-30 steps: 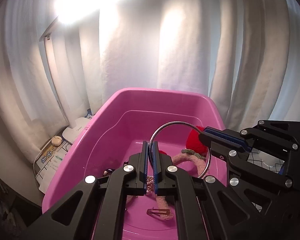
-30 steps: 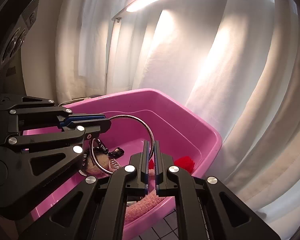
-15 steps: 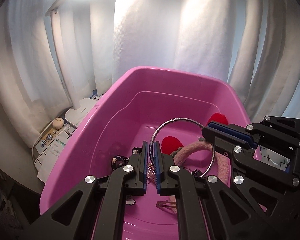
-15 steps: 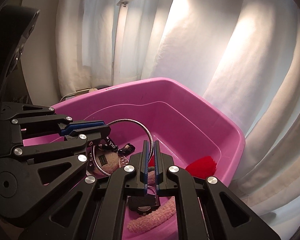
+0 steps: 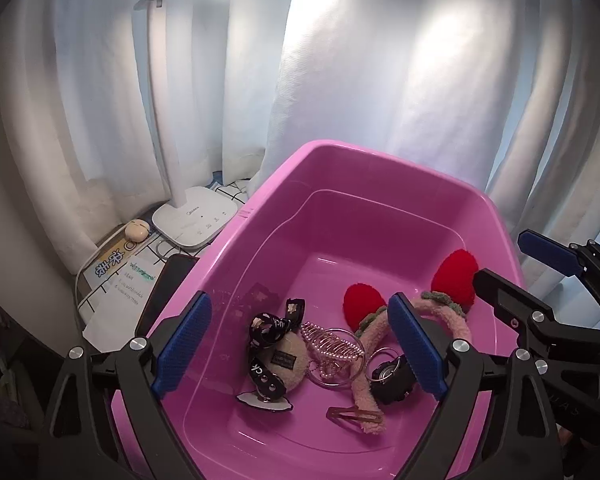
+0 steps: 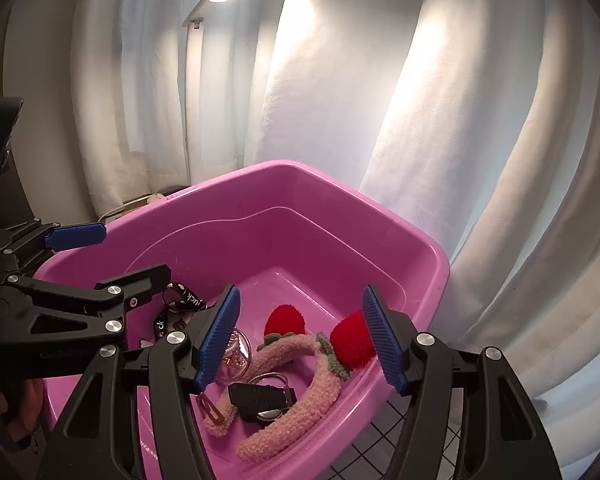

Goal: Organize jewelry

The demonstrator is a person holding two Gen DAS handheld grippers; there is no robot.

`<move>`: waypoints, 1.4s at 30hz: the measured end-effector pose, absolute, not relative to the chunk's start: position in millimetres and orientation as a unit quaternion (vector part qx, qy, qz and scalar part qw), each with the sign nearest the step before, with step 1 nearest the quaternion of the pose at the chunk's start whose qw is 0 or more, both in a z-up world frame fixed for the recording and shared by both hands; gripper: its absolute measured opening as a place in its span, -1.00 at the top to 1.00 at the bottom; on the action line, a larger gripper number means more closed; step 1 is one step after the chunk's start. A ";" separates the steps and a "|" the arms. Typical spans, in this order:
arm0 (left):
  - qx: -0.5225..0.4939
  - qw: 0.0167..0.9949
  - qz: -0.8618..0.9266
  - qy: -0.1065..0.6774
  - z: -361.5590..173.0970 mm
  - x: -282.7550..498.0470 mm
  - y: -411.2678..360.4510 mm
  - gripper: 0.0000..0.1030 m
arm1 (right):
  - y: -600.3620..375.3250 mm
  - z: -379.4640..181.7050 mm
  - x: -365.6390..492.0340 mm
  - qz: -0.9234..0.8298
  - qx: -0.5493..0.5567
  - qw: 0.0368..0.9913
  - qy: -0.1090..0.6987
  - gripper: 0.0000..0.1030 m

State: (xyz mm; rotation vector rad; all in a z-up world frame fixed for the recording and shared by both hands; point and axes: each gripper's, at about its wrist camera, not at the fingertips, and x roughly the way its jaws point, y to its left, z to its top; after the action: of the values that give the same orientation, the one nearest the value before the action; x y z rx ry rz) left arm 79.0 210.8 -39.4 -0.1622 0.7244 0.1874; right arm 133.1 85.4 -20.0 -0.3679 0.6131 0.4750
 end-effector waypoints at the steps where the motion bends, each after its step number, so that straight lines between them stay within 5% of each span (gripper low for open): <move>1: -0.074 0.927 0.097 0.356 -39.3 78.9 210.0 -0.81 | 84.2 -19.0 132.4 0.226 -0.179 0.910 0.297 -0.19; 42: -0.073 0.917 0.150 0.362 -5.2 18.9 184.5 -0.85 | 24.9 -8.8 61.8 0.149 -0.107 0.917 0.355 -0.27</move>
State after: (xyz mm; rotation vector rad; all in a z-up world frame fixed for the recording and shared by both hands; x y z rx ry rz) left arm 18.9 184.5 -5.2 -0.1494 0.7441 0.3080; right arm 61.8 24.9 -8.8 -0.2201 0.7298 0.3065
